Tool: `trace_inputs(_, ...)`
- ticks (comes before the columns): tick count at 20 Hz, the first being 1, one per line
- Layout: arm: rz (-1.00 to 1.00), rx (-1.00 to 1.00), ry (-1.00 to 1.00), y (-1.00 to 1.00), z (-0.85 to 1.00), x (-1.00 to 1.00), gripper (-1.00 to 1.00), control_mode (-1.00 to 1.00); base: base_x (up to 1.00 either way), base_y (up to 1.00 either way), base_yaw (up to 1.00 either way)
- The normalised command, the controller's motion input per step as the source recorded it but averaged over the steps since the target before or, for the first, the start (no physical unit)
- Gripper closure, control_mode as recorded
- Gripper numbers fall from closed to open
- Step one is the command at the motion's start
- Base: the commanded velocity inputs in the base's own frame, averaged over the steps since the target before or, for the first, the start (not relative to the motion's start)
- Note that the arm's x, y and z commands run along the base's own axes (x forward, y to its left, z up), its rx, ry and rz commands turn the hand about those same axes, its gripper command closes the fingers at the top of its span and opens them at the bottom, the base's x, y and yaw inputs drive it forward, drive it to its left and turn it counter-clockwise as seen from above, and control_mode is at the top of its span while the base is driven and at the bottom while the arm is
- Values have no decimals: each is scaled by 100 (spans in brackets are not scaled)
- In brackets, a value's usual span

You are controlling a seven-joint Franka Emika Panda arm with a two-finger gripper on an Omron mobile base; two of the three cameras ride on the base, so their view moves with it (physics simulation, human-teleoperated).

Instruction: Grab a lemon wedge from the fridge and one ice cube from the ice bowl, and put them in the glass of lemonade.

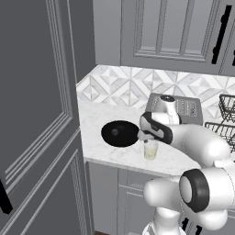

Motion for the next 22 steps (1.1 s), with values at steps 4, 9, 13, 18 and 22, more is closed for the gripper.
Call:
trace_inputs(4, 0, 6, -13, 0, 22, -44, -100, -100, 0, 0, 0)
trace_inputs(9, 0, 7, -18, 0, 28, -48, -100, -100, 0, 0, 0)
trace_inputs(13, 0, 5, -25, 4, 23, -88, -100, -100, 0, 0, 0)
trace_inputs(18, -9, 0, -9, -9, 96, -100, -100, -100, 0, 0, 0)
trace_inputs(22, -12, -1, 3, 0, 73, -70, -100, -100, 0, 0, 0)
